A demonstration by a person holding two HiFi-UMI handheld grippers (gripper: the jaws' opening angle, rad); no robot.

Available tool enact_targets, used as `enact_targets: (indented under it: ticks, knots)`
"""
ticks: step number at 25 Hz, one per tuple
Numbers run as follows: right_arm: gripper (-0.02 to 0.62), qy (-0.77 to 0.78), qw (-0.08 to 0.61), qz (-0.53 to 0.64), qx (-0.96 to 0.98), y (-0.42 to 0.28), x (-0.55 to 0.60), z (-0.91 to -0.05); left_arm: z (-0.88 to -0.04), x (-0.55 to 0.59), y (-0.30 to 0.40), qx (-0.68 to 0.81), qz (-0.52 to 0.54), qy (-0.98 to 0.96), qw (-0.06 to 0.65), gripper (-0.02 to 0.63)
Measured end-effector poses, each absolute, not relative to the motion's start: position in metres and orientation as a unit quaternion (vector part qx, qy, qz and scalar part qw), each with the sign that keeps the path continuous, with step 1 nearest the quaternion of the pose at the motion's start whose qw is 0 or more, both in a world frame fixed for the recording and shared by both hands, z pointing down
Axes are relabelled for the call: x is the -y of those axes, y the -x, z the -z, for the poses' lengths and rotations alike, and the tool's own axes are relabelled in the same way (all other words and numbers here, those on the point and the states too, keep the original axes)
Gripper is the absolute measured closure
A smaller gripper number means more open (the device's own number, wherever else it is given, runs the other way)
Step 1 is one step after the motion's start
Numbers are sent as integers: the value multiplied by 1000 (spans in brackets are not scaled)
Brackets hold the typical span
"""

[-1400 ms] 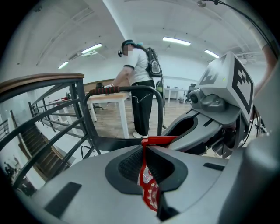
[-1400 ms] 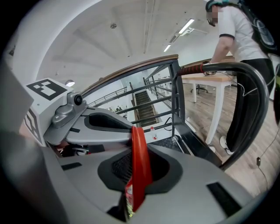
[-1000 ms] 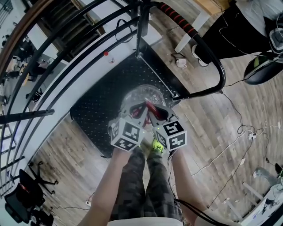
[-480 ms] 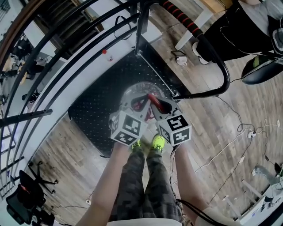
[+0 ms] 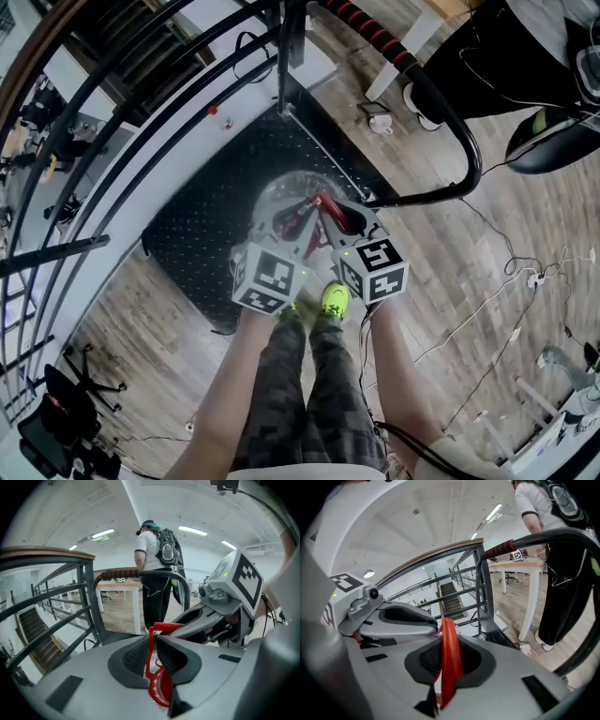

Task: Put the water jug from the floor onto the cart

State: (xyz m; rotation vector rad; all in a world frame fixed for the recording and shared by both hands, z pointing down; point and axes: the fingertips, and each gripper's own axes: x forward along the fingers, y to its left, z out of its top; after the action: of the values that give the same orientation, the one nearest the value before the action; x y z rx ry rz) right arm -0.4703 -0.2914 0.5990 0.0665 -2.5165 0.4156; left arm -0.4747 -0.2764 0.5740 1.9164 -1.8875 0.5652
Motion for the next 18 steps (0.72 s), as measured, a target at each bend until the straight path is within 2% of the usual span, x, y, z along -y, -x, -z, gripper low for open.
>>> enact_targets:
  ticks: [18]
  knots:
    - [549, -72, 239, -189, 950, 467, 342, -621, -583, 316, 471, 692, -178, -681, 156, 577]
